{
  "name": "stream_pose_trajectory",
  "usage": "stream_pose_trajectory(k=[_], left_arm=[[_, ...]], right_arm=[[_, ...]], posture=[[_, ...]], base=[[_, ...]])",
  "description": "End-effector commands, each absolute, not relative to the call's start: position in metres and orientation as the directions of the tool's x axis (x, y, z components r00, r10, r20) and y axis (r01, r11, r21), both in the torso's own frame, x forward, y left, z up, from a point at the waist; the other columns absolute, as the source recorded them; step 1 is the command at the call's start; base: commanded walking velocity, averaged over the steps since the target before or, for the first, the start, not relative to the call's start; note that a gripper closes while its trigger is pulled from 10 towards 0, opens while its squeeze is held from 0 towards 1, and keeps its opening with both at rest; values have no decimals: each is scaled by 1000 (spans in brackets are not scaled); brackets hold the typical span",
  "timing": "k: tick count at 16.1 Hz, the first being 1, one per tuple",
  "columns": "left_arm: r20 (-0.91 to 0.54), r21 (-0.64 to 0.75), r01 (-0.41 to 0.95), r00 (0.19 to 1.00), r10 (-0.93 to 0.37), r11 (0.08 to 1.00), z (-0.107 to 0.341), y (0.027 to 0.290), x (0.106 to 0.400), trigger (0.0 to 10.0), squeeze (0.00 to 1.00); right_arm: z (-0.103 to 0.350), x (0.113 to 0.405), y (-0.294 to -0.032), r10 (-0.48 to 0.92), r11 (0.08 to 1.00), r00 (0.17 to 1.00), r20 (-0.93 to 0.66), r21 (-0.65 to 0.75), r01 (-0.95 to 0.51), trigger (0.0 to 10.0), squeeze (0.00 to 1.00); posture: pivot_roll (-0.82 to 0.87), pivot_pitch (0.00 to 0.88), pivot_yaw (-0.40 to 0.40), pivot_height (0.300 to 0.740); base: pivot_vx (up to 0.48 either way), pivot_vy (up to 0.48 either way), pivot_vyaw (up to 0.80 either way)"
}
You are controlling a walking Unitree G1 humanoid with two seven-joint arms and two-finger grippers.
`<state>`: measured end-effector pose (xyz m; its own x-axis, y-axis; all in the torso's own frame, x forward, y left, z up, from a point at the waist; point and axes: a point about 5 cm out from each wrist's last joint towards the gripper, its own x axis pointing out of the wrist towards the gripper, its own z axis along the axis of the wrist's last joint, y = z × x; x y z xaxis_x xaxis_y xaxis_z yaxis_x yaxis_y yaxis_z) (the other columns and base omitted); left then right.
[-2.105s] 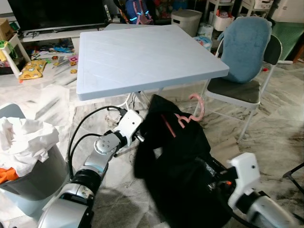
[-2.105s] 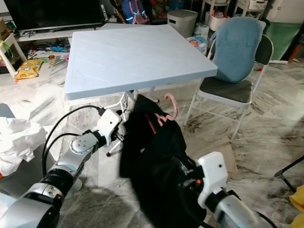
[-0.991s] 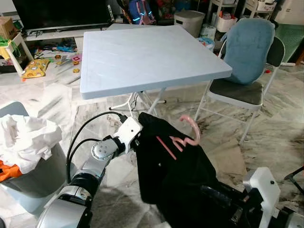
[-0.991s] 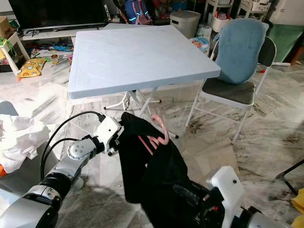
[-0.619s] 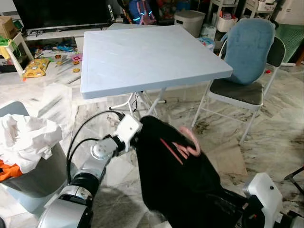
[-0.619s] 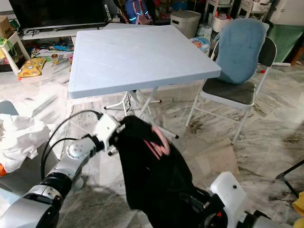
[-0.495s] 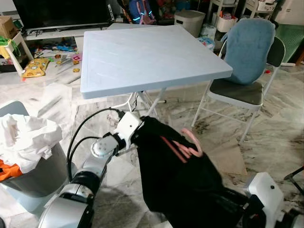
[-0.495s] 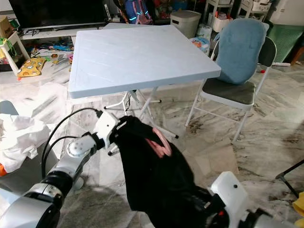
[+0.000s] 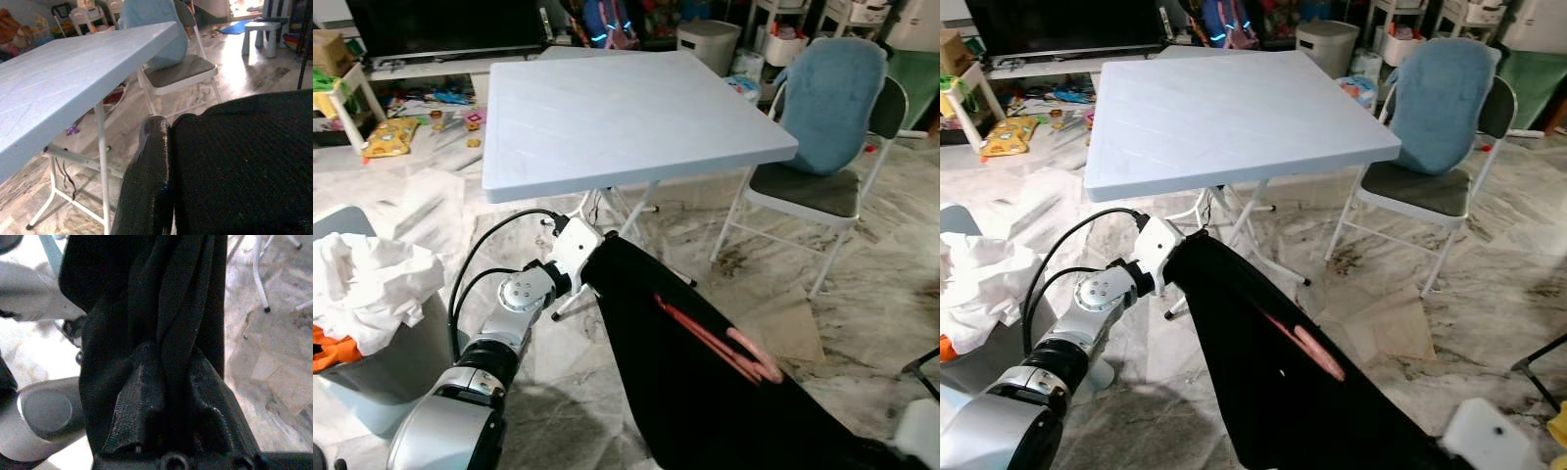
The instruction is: Hang hanger
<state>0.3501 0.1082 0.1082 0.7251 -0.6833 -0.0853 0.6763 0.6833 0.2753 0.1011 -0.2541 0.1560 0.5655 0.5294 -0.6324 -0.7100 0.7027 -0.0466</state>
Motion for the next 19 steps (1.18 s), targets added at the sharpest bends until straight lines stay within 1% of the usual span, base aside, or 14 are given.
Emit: stream_pose_trajectory(k=[1, 2, 3, 5, 6, 7, 10, 12, 13, 14, 15, 16, 17, 19], left_arm=[[-93, 277, 673, 729, -678, 685, 113, 112, 354, 0, 0], [-120, 275, 696, 710, -694, 664, 107, 110, 351, 0, 0], [-154, 302, 689, 717, -679, 659, 101, 111, 349, 0, 0], [-158, 288, 688, 720, -676, 666, 100, 113, 349, 0, 0], [-163, 285, 688, 721, -674, 667, 99, 113, 350, 0, 0], [-171, 288, 686, 723, -669, 668, 98, 114, 349, 0, 0], [-144, 280, 655, 751, -644, 702, 103, 117, 353, 0, 0], [-91, 233, 621, 780, -619, 748, 111, 118, 358, 0, 0], [-79, 208, 609, 790, -608, 765, 114, 118, 361, 0, 0], [-82, 211, 609, 790, -607, 765, 115, 117, 362, 0, 0], [-104, 220, 621, 782, -615, 752, 112, 116, 361, 0, 0], [-127, 219, 636, 770, -625, 740, 108, 115, 359, 0, 0], [-175, 210, 668, 744, -645, 714, 100, 112, 355, 0, 0], [-242, 194, 718, 695, -677, 668, 87, 107, 347, 0, 0]], right_arm=[[176, 104, -257, 553, 710, 608, -569, -60, -702, 10000, 0], [192, 110, -256, 579, 733, 668, -469, -59, -677, 10000, 0], [213, 112, -250, 639, 717, 684, -351, -50, -695, 10000, 0], [229, 107, -244, 698, 676, 661, -276, -48, -735, 10000, 0], [235, 107, -244, 712, 673, 662, -235, -42, -739, 10000, 0], [239, 105, -242, 733, 655, 645, -216, -29, -755, 10000, 0], [226, 94, -245, 700, 639, 588, -407, -13, -769, 10000, 0], [208, 83, -249, 650, 621, 509, -564, 8, -784, 10000, 0], [204, 81, -247, 651, 607, 482, -587, 20, -795, 10000, 0], [203, 79, -242, 673, 591, 463, -577, 43, -805, 10000, 0], [207, 80, -232, 716, 559, 447, -537, 56, -827, 10000, 0], [215, 83, -228, 743, 553, 466, -480, 50, -832, 10000, 0], [231, 90, -226, 778, 561, 518, -355, 23, -828, 10000, 0], [253, 100, -231, 788, 589, 582, -203, -28, -808, 10000, 0]], posture=[[-76, 0, -3, 740], [-77, 0, -2, 740], [-81, 0, -1, 740], [-85, 0, -2, 740], [-85, 0, -4, 740], [-84, 0, -6, 740], [-85, 0, -11, 740], [-86, 0, -12, 740], [-90, 0, -11, 740], [-88, 0, -10, 740], [-90, 0, -7, 740], [-92, 0, -4, 740], [-92, 0, -1, 740], [-93, 0, -4, 740]], base=[[0, 0, 0], [0, 0, 0], [0, 0, 0], [0, 0, 0], [0, 0, 0], [0, 0, 0], [0, 0, 0], [0, 0, 0], [0, 0, 0], [0, 0, 0], [0, 0, 0], [0, 0, 0], [0, 0, 0], [0, 0, 0]])
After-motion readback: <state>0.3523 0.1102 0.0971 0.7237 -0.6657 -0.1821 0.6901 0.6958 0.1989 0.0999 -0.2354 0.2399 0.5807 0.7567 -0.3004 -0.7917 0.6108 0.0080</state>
